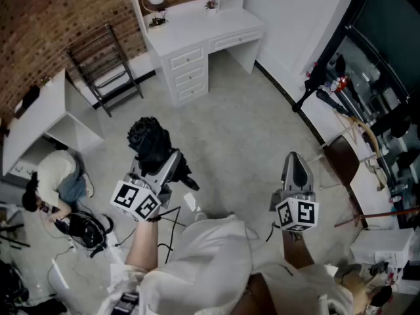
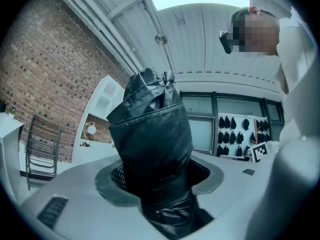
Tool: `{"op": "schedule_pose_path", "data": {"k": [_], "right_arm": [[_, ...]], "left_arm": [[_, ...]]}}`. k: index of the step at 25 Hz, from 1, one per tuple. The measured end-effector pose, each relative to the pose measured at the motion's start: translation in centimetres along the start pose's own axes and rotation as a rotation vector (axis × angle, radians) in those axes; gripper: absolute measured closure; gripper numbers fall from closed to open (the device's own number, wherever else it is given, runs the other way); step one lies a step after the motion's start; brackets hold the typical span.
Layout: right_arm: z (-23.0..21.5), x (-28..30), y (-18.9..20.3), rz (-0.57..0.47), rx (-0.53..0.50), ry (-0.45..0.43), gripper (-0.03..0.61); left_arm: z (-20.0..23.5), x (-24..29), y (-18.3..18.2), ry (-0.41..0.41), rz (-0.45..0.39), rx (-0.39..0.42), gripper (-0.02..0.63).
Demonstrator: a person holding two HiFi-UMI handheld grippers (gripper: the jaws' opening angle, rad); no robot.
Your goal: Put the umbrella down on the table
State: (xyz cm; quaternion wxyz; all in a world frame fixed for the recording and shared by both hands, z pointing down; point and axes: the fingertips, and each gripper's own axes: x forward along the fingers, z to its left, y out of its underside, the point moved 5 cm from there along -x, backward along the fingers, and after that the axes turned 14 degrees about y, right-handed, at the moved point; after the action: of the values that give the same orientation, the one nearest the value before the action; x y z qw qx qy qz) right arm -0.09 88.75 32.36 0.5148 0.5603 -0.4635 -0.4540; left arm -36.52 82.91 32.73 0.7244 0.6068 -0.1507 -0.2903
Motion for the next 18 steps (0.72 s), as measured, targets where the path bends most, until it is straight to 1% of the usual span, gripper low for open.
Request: {"op": "schedule_pose_path", "data": {"k": [9, 13, 18], "right_arm": [[1.1, -0.4, 0.4, 0.010, -0.007, 0.000, 0.561], [2.6, -0.2, 0.7, 0.022, 0.009, -0.019, 0.560], [4.2, -0.2, 0.4, 0.005, -0.013, -0.014, 0.560]], "left_arm": [[0.3, -0.4, -0.2, 0.016, -0.005, -0.001, 0.341], [1.1, -1.1, -0.5, 0.022, -0.011, -0.006, 0.341], [1.5, -1.5, -0.4, 0.053, -0.011, -0.024, 0.341]]}}
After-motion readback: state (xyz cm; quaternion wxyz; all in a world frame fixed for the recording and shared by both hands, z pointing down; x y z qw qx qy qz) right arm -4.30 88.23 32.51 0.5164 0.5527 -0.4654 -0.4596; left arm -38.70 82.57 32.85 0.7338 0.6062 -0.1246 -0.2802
